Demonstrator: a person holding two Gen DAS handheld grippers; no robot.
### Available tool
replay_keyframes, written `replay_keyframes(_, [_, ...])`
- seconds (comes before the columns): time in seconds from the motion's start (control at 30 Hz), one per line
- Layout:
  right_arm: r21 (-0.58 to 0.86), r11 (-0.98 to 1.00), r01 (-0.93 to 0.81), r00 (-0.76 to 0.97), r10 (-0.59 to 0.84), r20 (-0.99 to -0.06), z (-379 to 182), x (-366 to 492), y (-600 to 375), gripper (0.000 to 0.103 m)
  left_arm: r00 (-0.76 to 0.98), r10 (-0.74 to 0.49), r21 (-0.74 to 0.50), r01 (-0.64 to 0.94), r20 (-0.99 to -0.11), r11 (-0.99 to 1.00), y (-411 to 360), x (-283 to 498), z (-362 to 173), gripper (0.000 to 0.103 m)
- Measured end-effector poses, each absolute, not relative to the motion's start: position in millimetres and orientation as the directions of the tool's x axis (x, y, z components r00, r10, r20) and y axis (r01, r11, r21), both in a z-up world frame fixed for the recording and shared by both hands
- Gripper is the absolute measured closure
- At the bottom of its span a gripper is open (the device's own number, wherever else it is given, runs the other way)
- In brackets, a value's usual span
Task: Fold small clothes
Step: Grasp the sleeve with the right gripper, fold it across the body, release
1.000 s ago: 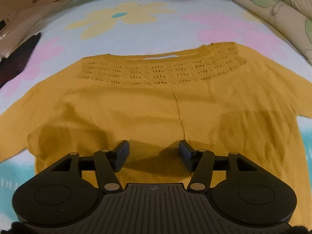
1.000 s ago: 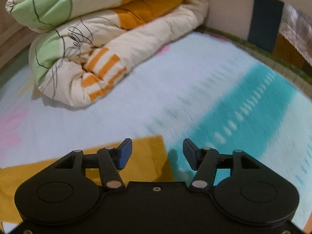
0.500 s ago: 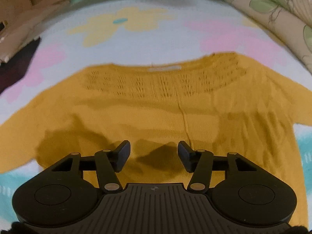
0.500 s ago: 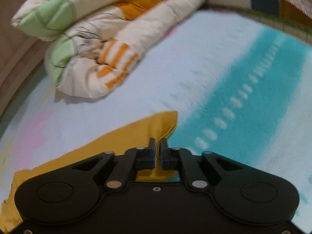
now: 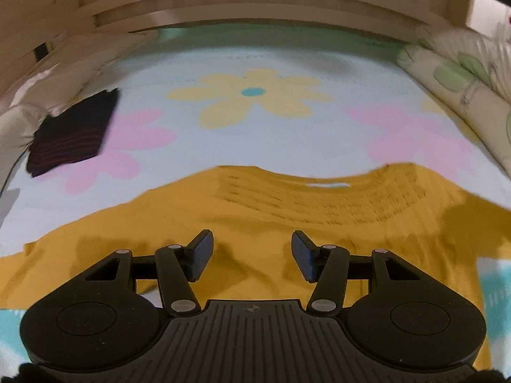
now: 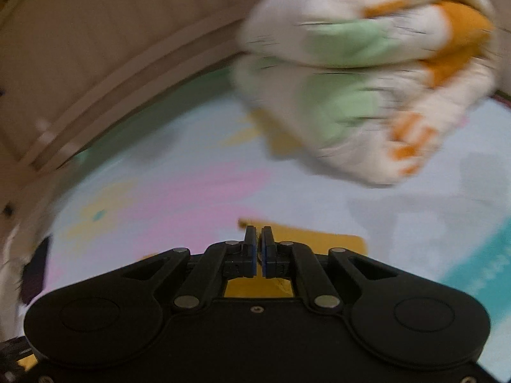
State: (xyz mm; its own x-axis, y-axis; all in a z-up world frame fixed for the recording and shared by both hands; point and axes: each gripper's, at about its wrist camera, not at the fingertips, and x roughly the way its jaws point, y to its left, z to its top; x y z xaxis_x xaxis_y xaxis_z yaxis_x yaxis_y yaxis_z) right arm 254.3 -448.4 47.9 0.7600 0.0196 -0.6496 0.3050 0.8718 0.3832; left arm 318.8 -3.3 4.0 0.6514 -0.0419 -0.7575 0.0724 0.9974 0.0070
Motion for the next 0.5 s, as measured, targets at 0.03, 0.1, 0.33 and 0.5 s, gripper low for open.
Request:
replay_keyframes(0.03, [0.393,0.876,0.278,0.762,0.049,-0.646,50.0,261.0,-433.1,0.094,0.652,-0.04,-0.004,0.056,-0.757,0.998,3.5,319.3,5.8,0.05])
replay_keyframes(0.1, [0.421,0.879,0.223,0.761,0.113,-0.639,54.0,275.8,-399.3,0.094,0.65,-0.038,-0.026,0.028,-0.759,0.999,15.8,320.2,7.2,0.05])
replay_keyframes(0.33, [0.492,0.869,0.05,0.709,0.316,-0.631,46.4,321.3,-290.2,0.094,0.643,-0.035,-0.068,-0.027,-0.765,0.997,52.0,322.0,9.5,0.05])
replay_keyframes(0.5, [0.53,0.847,-0.025,0.661,0.412,-0.627,32.5,345.4,-230.3,0.097,0.629,-0.02,-0.09,-0.079,-0.777,0.993,74.8,326.3,6.0,0.05])
